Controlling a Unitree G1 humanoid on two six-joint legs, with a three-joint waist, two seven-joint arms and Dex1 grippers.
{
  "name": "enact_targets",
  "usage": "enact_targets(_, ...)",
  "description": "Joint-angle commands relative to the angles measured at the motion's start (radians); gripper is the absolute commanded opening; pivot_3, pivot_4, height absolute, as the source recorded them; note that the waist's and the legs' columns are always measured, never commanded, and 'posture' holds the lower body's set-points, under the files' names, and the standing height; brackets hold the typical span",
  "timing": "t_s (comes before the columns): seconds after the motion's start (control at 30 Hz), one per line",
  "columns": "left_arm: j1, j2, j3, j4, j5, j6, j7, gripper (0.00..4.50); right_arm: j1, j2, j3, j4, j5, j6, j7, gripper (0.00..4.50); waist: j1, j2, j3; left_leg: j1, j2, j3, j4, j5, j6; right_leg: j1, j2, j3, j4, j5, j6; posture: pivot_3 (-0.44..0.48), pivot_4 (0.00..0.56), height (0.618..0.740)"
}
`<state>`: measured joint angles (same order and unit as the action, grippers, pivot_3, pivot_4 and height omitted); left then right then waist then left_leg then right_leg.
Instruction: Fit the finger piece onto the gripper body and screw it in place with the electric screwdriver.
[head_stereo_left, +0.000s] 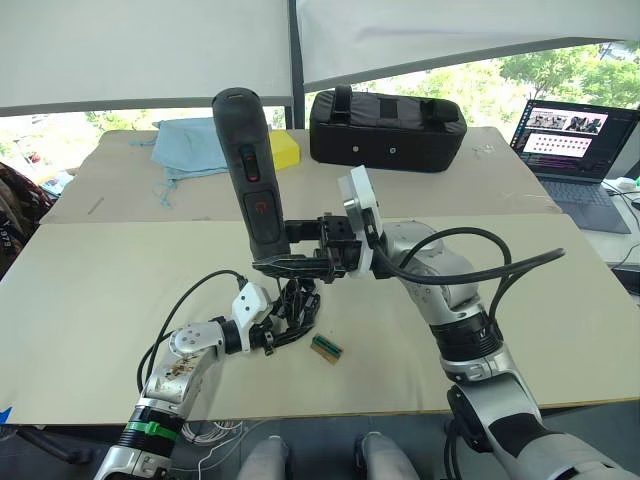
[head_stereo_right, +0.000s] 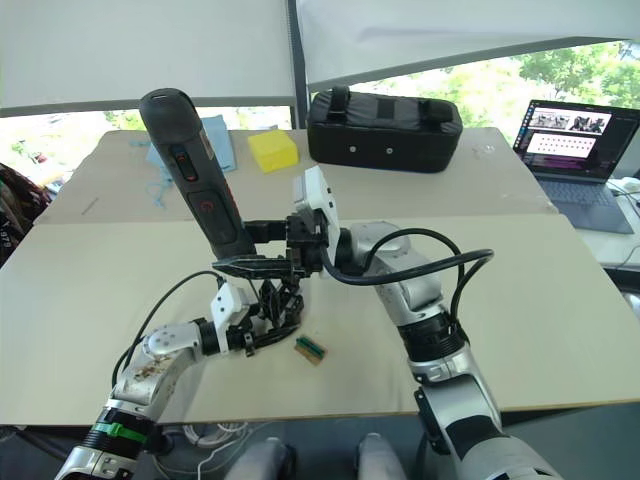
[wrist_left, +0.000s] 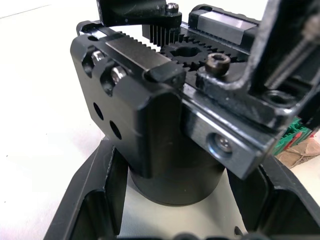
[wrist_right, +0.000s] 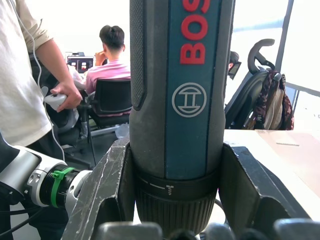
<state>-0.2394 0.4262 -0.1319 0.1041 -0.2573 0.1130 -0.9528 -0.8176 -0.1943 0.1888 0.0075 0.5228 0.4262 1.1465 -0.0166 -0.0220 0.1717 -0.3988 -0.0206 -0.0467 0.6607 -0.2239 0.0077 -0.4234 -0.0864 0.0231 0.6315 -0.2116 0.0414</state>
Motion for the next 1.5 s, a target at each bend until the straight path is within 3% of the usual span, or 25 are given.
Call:
enact_targets(0.03, 0.025, 0.0, -0.031, 0.006, 0.007, 0.026, -0.018, 2.31, -0.011, 0.0, -0.011, -0.037, 0.012, -0.012, -0.004, 1.9, 0.0, 0.0, 0.0, 0.0, 0.0, 0.0, 0.0, 0.0, 0.0, 0.0, 0.0, 0.0, 0.0, 0.0, 0.0, 0.0, 0.15, 0.74)
enact_targets(1.5, 0.043, -0.007, -0.032, -0.006, 0.006, 0.029, -0.009, 2.31, -0.015, -0.004, -0.012, -0.048, 0.043, 0.07, -0.021, 1.9, 0.0, 0.0, 0.0, 0.0, 0.0, 0.0, 0.0, 0.0, 0.0, 0.0, 0.0, 0.0, 0.0, 0.0, 0.0, 0.0, 0.15, 0.74)
